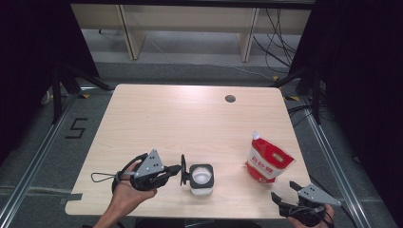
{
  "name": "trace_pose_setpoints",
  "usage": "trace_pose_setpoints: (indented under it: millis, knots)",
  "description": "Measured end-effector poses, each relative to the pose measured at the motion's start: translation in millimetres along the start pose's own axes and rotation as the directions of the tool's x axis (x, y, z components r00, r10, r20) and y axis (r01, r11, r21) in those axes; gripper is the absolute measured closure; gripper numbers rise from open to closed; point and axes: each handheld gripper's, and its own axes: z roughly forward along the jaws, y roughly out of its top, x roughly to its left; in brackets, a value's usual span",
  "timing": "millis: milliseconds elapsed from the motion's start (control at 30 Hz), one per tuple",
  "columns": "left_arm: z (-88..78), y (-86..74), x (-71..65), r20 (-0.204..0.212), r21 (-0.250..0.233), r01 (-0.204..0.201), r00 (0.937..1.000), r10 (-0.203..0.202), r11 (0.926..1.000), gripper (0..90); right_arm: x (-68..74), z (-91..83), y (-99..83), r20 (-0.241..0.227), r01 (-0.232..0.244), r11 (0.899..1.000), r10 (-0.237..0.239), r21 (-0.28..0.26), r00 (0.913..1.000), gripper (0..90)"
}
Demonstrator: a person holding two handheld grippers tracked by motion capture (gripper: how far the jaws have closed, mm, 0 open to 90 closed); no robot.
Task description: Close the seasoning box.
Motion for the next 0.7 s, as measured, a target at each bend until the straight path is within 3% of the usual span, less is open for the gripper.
trace_pose_setpoints:
  millis: [200,233,300,333,367,567,700]
  knots:
    - [1.9,4.3,0.5,0.004,-0.003,0.004,1.0000,-0.004,1.0000,89.3,-0.2,0.9,-0.1,0.000,0.011,1.000,-0.011,-0.006,0.9999,20.7]
    - [2.2,5.3,1.1,0.008,0.001,-0.013,0.9999,0.013,0.9999,89.3,0.7,0.5,-0.1,-0.005,-0.006,1.000,0.006,0.001,1.0000,20.7]
    - [3.2,6.7,-0.2,0.008,0.007,-0.005,1.0000,0.005,1.0000,89.3,0.0,0.8,0.0,0.003,0.010,1.000,-0.010,-0.004,0.9999,20.7]
    - [3.7,7.9,0.9,0.015,0.011,-0.023,0.9996,0.023,0.9997,89.2,-0.1,0.9,0.0,0.001,0.015,1.000,-0.015,-0.005,0.9999,20.7]
    - [4.5,8.2,-0.6,0.010,0.011,-0.008,0.9999,0.008,0.9999,89.2,-0.1,0.9,0.0,0.000,0.015,1.000,-0.015,-0.002,0.9999,20.7]
    - [12.8,13.4,-4.2,0.029,0.021,-0.040,0.9988,0.039,0.9990,89.1,-0.4,1.2,0.0,0.005,0.020,1.000,-0.020,-0.008,0.9998,20.7]
    - [20.0,14.6,-7.1,0.040,0.022,-0.032,0.9987,0.031,0.9992,89.1,-0.3,1.5,0.0,0.004,0.025,1.000,-0.025,-0.009,0.9997,20.7]
